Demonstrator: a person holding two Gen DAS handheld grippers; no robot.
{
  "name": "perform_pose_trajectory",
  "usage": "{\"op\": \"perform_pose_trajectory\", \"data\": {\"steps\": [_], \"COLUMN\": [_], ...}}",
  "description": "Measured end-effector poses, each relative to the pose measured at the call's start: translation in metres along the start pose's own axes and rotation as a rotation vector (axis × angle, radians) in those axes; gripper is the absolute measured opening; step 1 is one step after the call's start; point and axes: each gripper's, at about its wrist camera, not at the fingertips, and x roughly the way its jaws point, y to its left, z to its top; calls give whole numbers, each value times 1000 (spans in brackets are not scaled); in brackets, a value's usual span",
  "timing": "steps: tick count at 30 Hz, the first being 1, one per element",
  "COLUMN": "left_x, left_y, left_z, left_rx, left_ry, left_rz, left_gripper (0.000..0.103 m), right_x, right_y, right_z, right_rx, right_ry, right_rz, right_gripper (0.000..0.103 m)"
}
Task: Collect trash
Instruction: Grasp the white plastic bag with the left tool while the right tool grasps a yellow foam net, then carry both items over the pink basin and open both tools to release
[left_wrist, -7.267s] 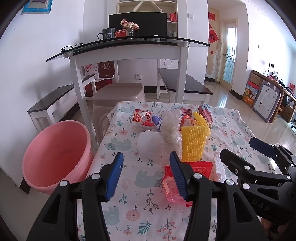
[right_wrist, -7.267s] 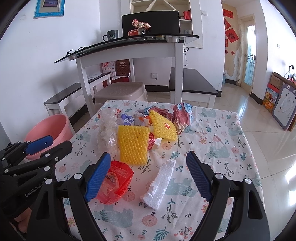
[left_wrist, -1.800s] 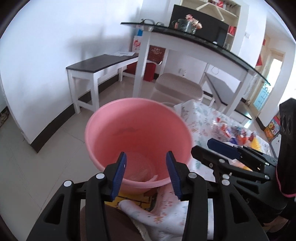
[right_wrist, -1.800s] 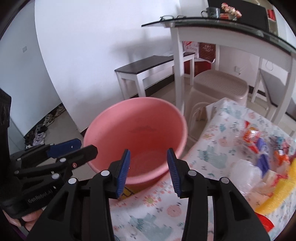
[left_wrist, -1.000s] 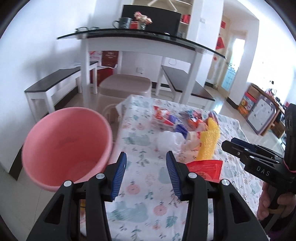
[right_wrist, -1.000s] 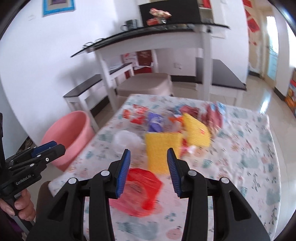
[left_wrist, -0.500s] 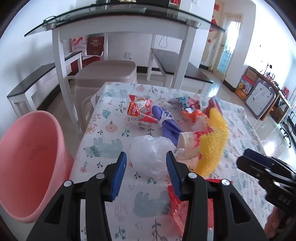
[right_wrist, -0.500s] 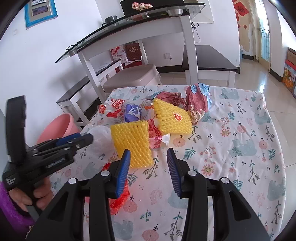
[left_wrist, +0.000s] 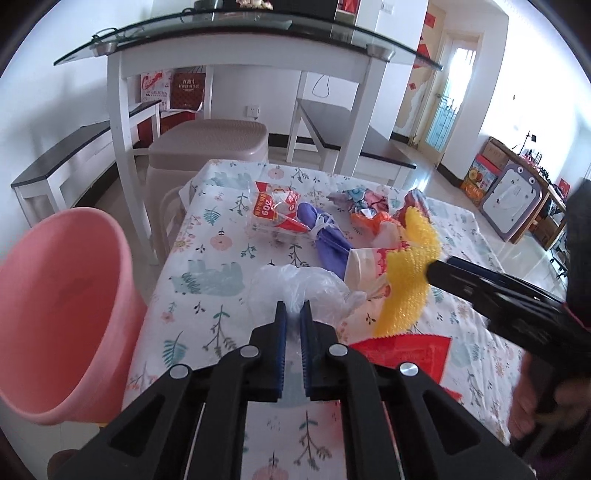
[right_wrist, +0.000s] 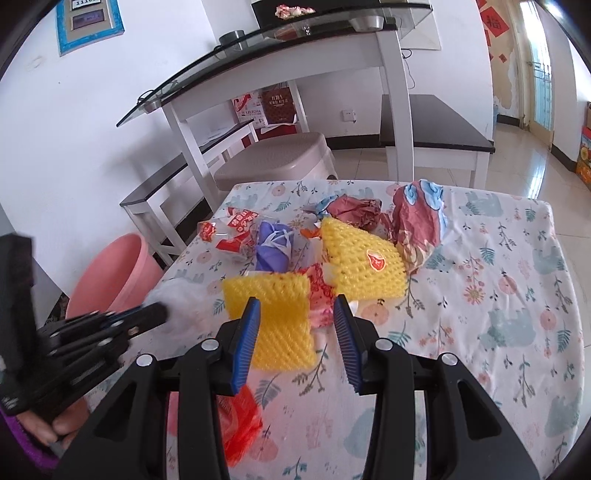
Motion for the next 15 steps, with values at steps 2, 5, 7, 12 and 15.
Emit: {"op": "perform_pose_trajectory", "data": {"steps": [2, 5, 7, 12, 15], "left_x": [-8, -16, -20, -29, -36], "left_y": [2, 6, 7, 9, 11], "left_z": [-3, -5, -5, -7, -6], "left_rx": [-6, -22, -24, -31, -35], "left_ry": [-7, -12, -15, -29, -45], "left_rz": [-2, -3, -3, -4, -4], "left_gripper": [6, 6, 6, 6, 6], "right_x": [6, 12, 13, 6, -11], "right_y": [-1, 1, 4, 9, 14], "right_z": [2, 2, 0, -3, -4], "right_rx": [8, 2, -4, -25, -40], "right_ry": [4, 10, 18, 16, -24], "right_rz": [19, 20, 34, 25, 6], "right_gripper": [42, 42, 25, 9, 9]}}
